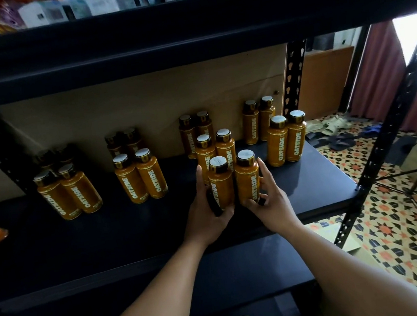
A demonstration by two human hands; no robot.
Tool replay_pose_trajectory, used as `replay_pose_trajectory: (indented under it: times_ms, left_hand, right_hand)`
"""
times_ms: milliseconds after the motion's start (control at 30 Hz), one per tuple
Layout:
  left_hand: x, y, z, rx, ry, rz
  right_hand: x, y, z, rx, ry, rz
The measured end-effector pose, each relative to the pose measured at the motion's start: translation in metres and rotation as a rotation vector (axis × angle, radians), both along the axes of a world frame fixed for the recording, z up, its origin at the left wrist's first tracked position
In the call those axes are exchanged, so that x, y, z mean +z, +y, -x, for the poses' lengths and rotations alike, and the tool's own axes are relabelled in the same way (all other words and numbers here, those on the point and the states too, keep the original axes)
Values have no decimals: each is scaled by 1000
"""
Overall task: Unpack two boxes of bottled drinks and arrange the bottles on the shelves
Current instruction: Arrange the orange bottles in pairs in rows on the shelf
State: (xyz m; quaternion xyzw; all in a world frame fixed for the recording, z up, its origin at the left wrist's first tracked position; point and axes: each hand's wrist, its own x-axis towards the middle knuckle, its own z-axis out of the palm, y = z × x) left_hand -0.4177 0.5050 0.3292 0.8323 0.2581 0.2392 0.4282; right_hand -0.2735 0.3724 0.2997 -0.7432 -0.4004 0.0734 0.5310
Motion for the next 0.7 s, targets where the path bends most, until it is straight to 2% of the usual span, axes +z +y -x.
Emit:
replay_pose_trajectory:
  times_ms: [433,700]
  left_hand:
    - [-8,-1,-5,26,-6,-101]
    - [-6,-17,-18,60,27,-212]
  right_hand:
    - [1,2,2,-15,-50,5]
    - [12,-12,-18,41,-145,121]
